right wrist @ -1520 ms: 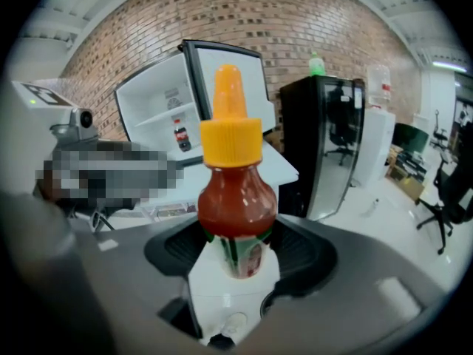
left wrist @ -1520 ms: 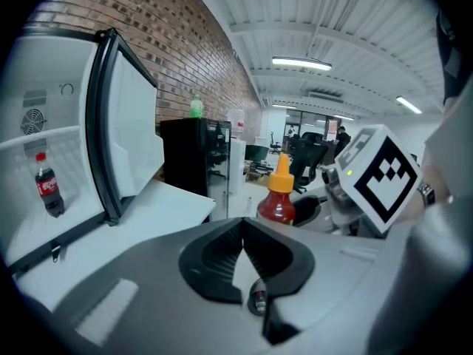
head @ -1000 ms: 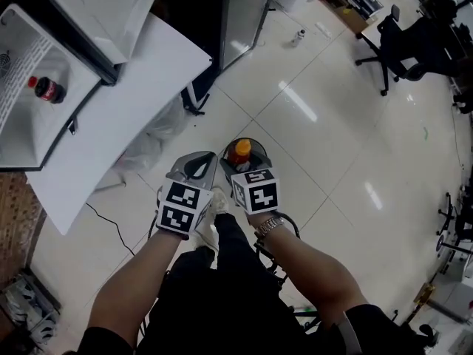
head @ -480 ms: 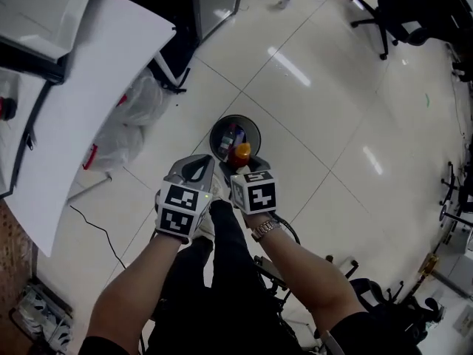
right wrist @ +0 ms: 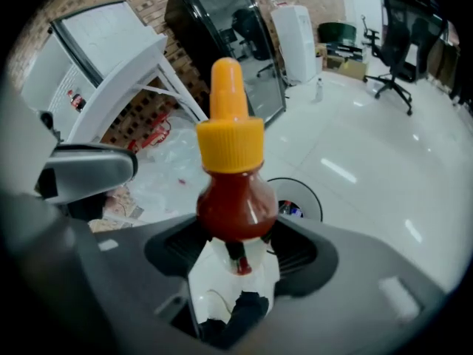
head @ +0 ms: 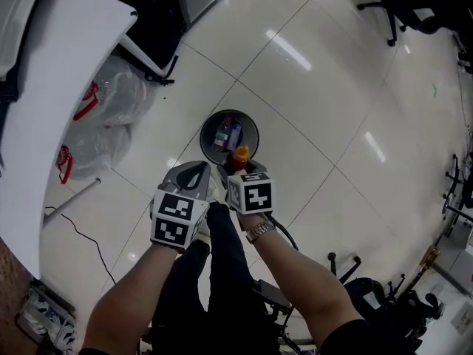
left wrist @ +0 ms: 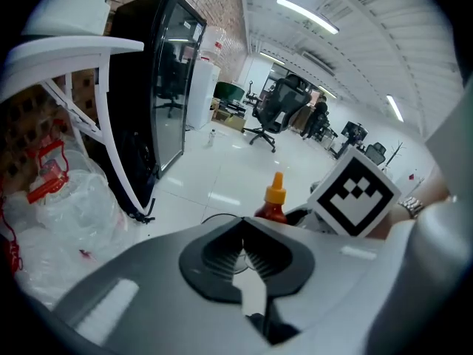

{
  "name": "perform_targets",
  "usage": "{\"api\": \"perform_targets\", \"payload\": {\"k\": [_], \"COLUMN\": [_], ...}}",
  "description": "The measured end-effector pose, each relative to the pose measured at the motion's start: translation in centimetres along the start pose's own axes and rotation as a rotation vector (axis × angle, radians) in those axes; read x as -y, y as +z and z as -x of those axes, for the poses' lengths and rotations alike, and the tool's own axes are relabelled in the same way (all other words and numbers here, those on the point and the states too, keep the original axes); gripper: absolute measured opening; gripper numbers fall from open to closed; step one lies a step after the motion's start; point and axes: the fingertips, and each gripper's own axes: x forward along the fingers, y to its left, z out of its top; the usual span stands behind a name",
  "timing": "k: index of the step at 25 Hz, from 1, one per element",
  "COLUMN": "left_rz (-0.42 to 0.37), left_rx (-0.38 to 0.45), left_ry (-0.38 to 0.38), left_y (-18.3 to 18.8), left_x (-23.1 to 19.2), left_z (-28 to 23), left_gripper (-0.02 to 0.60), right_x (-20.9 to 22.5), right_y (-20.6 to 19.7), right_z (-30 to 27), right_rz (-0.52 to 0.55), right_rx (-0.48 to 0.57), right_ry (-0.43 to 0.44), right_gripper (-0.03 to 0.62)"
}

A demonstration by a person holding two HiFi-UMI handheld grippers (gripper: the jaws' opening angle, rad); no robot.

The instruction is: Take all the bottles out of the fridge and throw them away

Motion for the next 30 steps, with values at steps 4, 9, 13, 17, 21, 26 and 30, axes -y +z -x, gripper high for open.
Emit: {"api": "perform_targets", "payload": {"k": [4,9,13,17,21,26,30], "left_rz": [0.005,0.008,0.019,0.025,0.03,0.031,0.034], "left_rx": [-0.023,-0.041,-0.059,-0.062,-0.051,-0.033,-0.021], "left_ry": [-0.002,-0.01,-0.009,-0.004,0.001,0.006,0.022], "left_y": [-1.0,-2.2,-3.2,-3.2,-2.7,-1.9,-1.5], "left_x": [-0.6,-0.6,-0.7,-1.0,-1.0,-1.1,-1.4], "left_z": [-1.9,-3.3,-3.8,-3.8,-3.4,-2.7,-1.7], "left_gripper": [0.003,0.003,0.003,0.003,0.003,0.003,0.003], "right_x": [1.0,2.5,3.5,4.3,3.6,2.3,1.3], "right_y": [-0.9,-1.9,-1.9,-1.2,-0.7,-0.9,-1.0], "right_z": [-2.7,-5.0,-6.2,-6.2,-5.8,-5.2,-4.5], "right_rz": [-0.034,-0.091,-0.114,-0.121,-0.102,-0.082,-0.067], "right_rx": [-0.029,-0.051,-0.062,-0.051,-0.041,-0.052,-0.055], "right_ry": [0.015,0.016,0.003,-0.021,-0.007,0.004,0.017], "right_gripper": [0.273,0.274,0.276,0.281,0.279,0.279,0.268]}}
